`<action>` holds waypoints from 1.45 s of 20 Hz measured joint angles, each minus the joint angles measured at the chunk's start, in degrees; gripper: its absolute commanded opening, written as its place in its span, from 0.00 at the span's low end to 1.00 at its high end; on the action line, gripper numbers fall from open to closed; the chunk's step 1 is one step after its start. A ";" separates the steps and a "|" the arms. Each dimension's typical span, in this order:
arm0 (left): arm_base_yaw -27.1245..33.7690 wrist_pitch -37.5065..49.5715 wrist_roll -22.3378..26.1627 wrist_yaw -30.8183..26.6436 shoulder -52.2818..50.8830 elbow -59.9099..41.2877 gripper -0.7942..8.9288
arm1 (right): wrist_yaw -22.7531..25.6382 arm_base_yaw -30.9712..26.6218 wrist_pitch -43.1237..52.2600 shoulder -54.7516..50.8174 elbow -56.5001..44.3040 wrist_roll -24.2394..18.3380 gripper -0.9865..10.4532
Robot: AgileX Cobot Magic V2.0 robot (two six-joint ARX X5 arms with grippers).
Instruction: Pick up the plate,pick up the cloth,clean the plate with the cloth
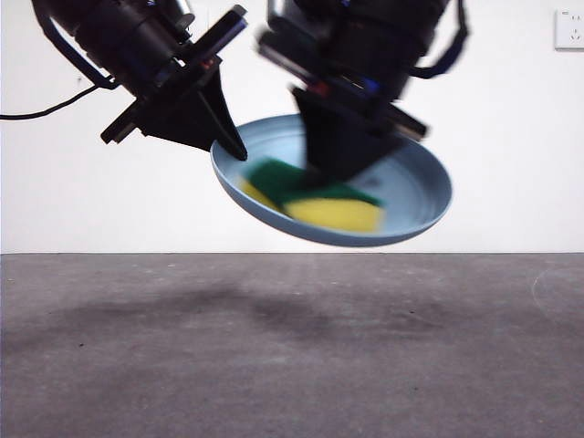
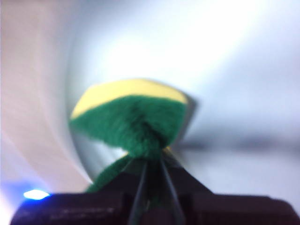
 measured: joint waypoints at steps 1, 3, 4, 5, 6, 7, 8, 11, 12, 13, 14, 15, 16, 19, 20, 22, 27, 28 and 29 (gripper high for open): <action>1.18 -0.42 0.07 2.21 0.00 0.00 0.07 | 5.90 -0.52 -1.88 0.00 -0.02 -0.28 0.08; 3.13 -2.34 0.15 5.42 0.00 0.00 0.07 | 17.44 -2.73 -0.66 0.00 -0.04 -0.63 0.08; 3.32 -3.80 0.20 6.16 0.00 0.00 0.07 | 21.29 -4.07 1.88 0.00 -0.07 -0.63 0.08; 3.19 -4.94 0.17 6.29 0.00 0.00 0.07 | 22.08 -5.20 5.40 -0.02 -0.07 -0.66 0.08; 3.13 -5.44 0.17 6.29 -0.02 0.00 0.07 | 21.79 -5.79 7.96 -0.04 -0.07 -0.63 0.08; 3.04 -5.66 0.17 6.27 0.00 0.00 0.07 | 21.00 -6.21 10.27 -0.07 -0.11 -0.55 0.08; 3.04 -5.90 0.15 6.29 0.00 0.00 0.07 | 19.56 -6.67 13.11 -0.09 -0.15 -0.26 0.08; 2.58 -6.05 -0.13 6.10 0.00 0.00 0.07 | 12.31 -7.78 20.76 -0.09 -0.24 1.68 0.08; 2.34 -6.05 -0.22 6.03 0.00 0.00 0.07 | 9.57 -7.85 22.36 -0.09 -0.24 2.45 0.08; 2.12 -6.05 -0.28 6.03 0.00 0.00 0.07 | 4.35 -8.00 23.74 -0.22 -0.24 3.78 0.08; 1.95 -6.01 -0.26 6.12 0.00 0.00 0.07 | -1.44 -8.04 23.74 -0.44 -0.24 5.22 0.08; 1.81 -5.57 -0.13 6.08 0.00 0.00 0.07 | -7.43 -7.98 22.82 -0.63 -0.22 6.32 0.08; 1.51 -5.09 0.44 5.73 0.00 0.00 0.07 | -12.52 -7.28 20.59 -0.70 -0.13 6.99 0.08; 0.81 -4.52 2.58 2.73 0.00 0.00 0.07 | -13.29 -4.17 9.66 -0.70 -0.09 7.04 0.08; 1.16 -4.00 3.08 1.64 0.00 0.00 0.07 | -12.17 -4.00 5.92 -0.72 -0.09 6.88 0.08; 2.25 -4.22 4.81 -3.41 -0.04 0.02 0.07 | -8.76 -4.92 0.35 -0.92 -0.31 6.51 0.08; 4.72 -8.07 10.88 -16.09 0.20 0.07 0.07 | -3.93 -5.31 -0.74 -9.88 -0.81 6.03 0.08; 5.31 -8.07 11.43 -16.39 0.55 0.13 0.07 | -3.19 -5.29 -0.63 -11.58 -0.81 6.03 0.08; 5.95 -7.96 11.80 -16.52 1.14 0.26 0.07 | -2.47 -5.09 -0.59 -13.11 -0.79 6.03 0.08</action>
